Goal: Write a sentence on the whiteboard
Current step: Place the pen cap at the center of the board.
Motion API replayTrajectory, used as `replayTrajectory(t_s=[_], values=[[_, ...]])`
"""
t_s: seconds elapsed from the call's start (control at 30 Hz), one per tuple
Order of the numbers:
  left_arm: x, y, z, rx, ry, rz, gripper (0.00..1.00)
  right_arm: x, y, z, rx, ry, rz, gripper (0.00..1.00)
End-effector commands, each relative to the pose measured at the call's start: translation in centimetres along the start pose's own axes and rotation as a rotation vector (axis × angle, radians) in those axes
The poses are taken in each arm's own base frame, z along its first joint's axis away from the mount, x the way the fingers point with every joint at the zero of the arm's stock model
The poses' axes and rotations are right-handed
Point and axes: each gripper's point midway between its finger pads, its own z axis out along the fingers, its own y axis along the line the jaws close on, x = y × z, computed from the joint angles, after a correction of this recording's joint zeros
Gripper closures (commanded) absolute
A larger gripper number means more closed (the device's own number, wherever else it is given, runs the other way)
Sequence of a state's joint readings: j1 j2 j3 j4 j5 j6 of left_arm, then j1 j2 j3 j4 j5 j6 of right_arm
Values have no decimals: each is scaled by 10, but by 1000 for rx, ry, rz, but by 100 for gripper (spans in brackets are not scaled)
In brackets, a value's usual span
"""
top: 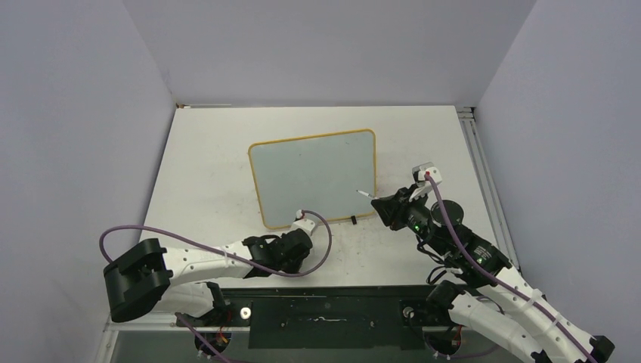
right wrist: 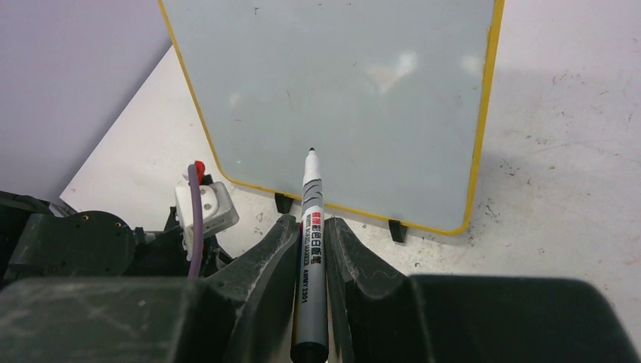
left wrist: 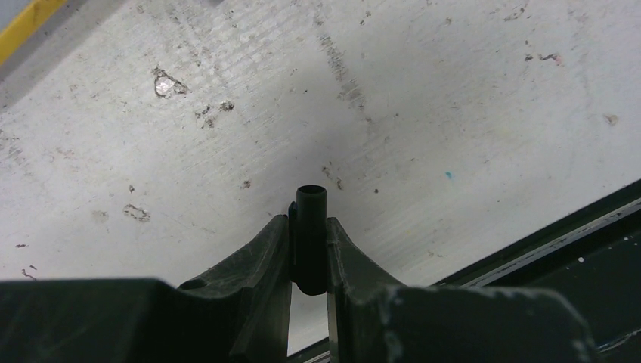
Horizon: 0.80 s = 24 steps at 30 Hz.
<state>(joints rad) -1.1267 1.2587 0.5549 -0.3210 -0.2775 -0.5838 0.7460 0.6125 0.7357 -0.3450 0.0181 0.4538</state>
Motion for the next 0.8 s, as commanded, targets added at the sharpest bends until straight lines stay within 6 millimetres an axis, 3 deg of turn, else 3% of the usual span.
replayTrajectory(t_s=[0.0, 0.2, 0.3, 0.47, 0.77], values=[[-17, -13, 2, 11, -24, -16, 95, -4, 5, -1, -25, -31, 39, 95], [-7, -20, 8, 19, 26, 2, 83, 5, 2, -1, -21, -14, 39, 95], [-8, -21, 8, 18, 27, -2, 68, 2, 3, -3, -23, -19, 31, 95], [-15, -25, 4, 26, 11, -8, 53, -1, 1, -7, -15, -31, 28, 95], [-44, -28, -24, 64, -70, -23, 45, -10, -4, -12, 16, -58, 11, 95]])
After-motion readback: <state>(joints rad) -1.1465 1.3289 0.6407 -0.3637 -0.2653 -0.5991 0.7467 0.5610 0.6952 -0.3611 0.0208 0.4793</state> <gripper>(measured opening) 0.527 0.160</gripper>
